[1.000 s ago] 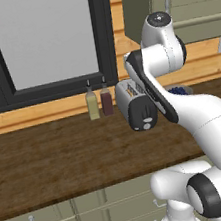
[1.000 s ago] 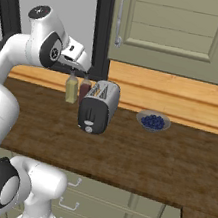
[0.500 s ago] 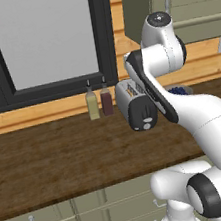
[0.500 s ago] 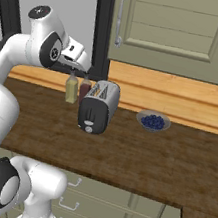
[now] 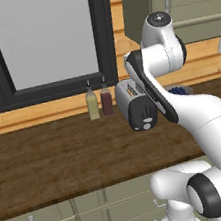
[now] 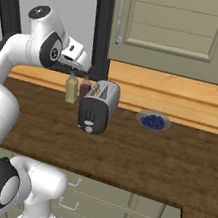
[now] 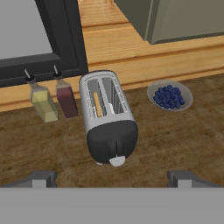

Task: Start the toaster. Once the lever pops up, take the bread to the plate on the dining counter.

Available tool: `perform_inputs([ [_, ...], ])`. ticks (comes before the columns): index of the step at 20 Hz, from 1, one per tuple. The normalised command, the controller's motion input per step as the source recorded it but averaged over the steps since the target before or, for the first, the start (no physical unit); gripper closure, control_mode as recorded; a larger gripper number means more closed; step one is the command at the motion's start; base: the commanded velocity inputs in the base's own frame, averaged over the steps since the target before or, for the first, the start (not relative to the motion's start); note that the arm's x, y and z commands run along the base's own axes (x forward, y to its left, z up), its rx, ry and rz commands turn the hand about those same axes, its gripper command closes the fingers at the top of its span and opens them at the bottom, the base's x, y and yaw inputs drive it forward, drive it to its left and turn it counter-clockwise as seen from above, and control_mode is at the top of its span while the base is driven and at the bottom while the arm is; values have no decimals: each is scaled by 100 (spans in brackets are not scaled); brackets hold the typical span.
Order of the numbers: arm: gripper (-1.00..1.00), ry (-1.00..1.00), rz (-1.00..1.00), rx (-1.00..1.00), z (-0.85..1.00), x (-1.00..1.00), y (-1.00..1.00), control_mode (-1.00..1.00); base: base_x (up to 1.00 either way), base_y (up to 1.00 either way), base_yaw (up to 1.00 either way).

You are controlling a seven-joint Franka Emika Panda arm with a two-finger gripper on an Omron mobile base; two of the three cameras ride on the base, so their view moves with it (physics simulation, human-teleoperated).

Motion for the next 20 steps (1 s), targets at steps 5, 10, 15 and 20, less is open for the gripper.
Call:
perform_inputs([
  [5,-100,0,0,0,0,0,0,-100,0,0,0],
  [10,-100,0,0,0,0,0,0,-100,0,0,0],
  [15,-100,0,0,0,0,0,0,-100,0,0,0],
  [20,-100,0,0,0,0,0,0,-100,0,0,0],
])
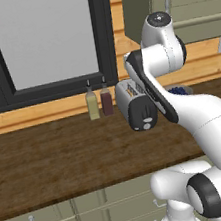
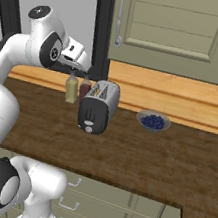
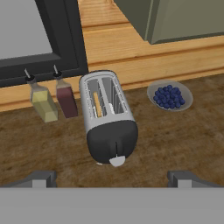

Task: Start the toaster. Once the lever pops up, take the bread to the plate on the dining counter.

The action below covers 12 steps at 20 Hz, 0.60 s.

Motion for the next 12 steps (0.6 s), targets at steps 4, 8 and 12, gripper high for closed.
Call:
perform_inputs([
  [4,-100,0,0,0,0,0,0,-100,0,0,0],
  [8,-100,0,0,0,0,0,0,-100,0,0,0],
  [12,-100,0,0,0,0,0,0,-100,0,0,0],
])
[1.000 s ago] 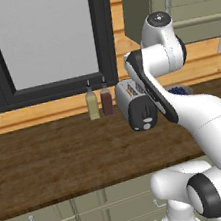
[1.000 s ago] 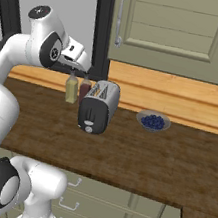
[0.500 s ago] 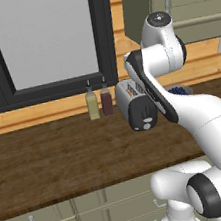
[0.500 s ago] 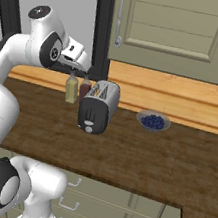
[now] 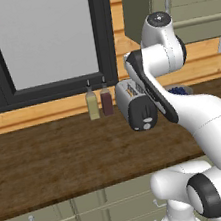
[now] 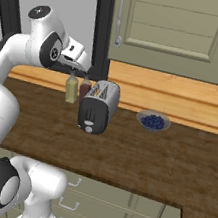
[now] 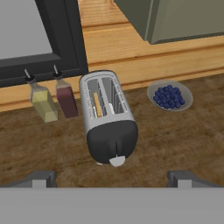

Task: Start the toaster. Once the lever pops up, take the bread to the plate on the dining counter.

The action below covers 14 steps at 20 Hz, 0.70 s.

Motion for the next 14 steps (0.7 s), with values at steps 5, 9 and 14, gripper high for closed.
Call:
perform_inputs([
  [5,-100,0,0,0,0,0,0,-100,0,0,0],
  [9,-100,0,0,0,0,0,0,-100,0,0,0],
  [14,-100,0,0,0,0,0,0,-100,0,0,0],
])
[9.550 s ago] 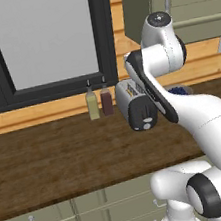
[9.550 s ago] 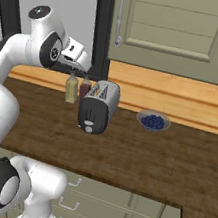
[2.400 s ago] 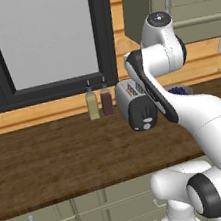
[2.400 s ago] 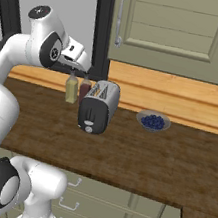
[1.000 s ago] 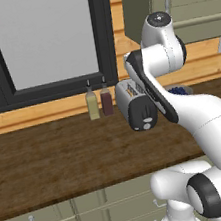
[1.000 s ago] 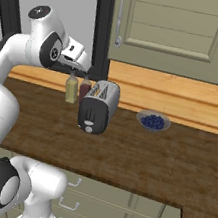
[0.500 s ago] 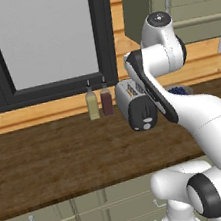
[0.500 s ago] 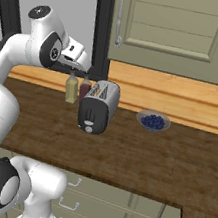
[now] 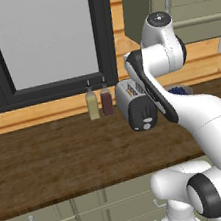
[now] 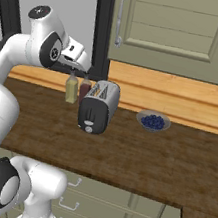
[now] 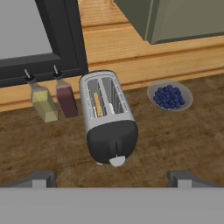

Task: Start the toaster. Once the lever pops up, take the bread to the plate on the dining counter.

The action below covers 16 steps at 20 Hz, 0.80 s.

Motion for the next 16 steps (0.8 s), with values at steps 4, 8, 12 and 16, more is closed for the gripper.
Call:
perform_inputs([
  [4,-100,0,0,0,0,0,0,-100,0,0,0],
  [8,-100,0,0,0,0,0,0,-100,0,0,0],
  [12,-100,0,0,0,0,0,0,-100,0,0,0],
  [16,-100,0,0,0,0,0,0,-100,0,0,0],
])
